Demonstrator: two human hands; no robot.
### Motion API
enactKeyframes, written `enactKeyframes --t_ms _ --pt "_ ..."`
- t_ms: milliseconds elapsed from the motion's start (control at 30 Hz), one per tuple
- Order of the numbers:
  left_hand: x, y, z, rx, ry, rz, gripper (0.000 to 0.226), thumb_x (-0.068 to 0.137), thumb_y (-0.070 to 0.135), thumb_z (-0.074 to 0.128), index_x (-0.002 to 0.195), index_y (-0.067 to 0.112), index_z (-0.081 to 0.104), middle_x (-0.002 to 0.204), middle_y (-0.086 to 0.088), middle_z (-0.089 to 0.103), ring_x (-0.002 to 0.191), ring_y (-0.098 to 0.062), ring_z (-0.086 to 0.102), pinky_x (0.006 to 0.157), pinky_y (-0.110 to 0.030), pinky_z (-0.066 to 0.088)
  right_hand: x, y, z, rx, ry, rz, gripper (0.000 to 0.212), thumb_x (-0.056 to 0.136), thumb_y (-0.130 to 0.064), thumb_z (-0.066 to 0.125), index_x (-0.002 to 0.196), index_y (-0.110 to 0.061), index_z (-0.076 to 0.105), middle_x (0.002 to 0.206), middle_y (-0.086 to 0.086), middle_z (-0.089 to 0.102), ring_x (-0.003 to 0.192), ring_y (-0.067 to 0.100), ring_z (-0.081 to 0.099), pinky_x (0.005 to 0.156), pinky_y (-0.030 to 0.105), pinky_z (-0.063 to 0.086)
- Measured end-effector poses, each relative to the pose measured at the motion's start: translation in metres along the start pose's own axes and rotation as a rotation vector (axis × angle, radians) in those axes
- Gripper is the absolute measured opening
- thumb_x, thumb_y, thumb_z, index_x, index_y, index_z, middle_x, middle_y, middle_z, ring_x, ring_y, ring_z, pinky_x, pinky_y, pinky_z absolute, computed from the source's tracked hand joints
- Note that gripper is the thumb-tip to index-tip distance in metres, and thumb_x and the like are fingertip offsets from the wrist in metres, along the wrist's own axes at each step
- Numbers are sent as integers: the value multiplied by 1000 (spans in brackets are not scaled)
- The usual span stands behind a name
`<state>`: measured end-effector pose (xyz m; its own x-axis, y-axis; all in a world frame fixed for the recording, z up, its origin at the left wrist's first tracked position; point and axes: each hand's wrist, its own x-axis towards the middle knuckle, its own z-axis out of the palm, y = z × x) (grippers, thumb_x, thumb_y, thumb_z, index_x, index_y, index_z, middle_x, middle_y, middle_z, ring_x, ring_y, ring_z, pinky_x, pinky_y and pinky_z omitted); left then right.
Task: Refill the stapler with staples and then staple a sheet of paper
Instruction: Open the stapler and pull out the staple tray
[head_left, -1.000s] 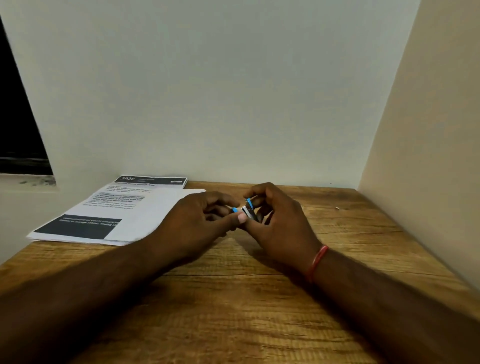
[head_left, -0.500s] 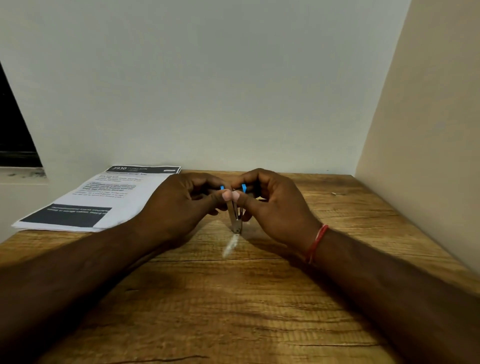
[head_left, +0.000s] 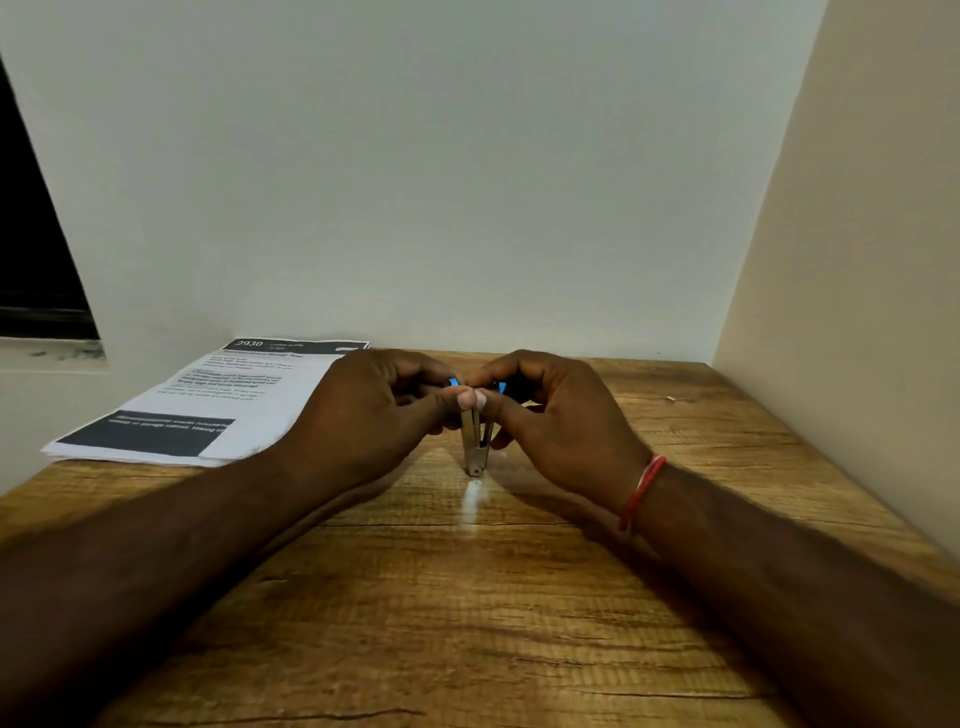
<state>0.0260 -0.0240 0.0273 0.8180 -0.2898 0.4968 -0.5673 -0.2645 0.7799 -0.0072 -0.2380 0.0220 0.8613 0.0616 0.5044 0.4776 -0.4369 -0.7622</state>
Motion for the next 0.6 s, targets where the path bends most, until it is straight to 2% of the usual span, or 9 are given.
enactKeyframes --t_ms 100,200,300,433,500,600 --pt "-1 3 2 25 1 -6 12 88 30 93 96 22 88 83 9 87 72 -1 82 66 -9 57 -2 0 -2 -22 -5 9 16 94 -30 85 104 -18 83 103 -5 83 87 15 81 68 36 70" --pt "-3 4 0 42 14 -2 17 86 31 96 98 20 90 80 10 87 73 -3 83 66 -9 57 -1 -2 -3 -49 -23 18 16 94 -30 84 101 -17 78 101 -4 81 87 14 81 68 35 70" --pt "-2 4 -3 86 -1 17 21 85 39 96 99 24 90 82 12 87 76 -5 84 72 -17 64 -1 -5 -1 -74 -48 16 14 98 -28 80 101 -16 73 101 -2 78 87 12 80 67 30 67" --pt "-3 5 -5 127 -12 49 23 86 47 94 101 29 91 87 11 88 84 -9 86 88 -47 71 -3 -7 -2 -111 -80 2 11 104 -25 73 107 -15 69 103 -1 77 80 6 77 65 25 63" --pt "-3 6 -4 129 -10 56 21 87 47 94 99 30 91 87 11 88 85 -9 86 88 -50 70 -4 -7 -1 -113 -87 -13 8 107 -22 70 108 -15 67 102 -1 76 78 5 77 65 25 63" --pt "-3 7 -4 114 -15 41 22 86 47 95 96 28 90 85 9 88 81 -9 86 86 -43 71 -5 -6 0 -89 -89 -11 6 109 -18 66 109 -12 65 98 0 76 72 4 76 63 25 63"
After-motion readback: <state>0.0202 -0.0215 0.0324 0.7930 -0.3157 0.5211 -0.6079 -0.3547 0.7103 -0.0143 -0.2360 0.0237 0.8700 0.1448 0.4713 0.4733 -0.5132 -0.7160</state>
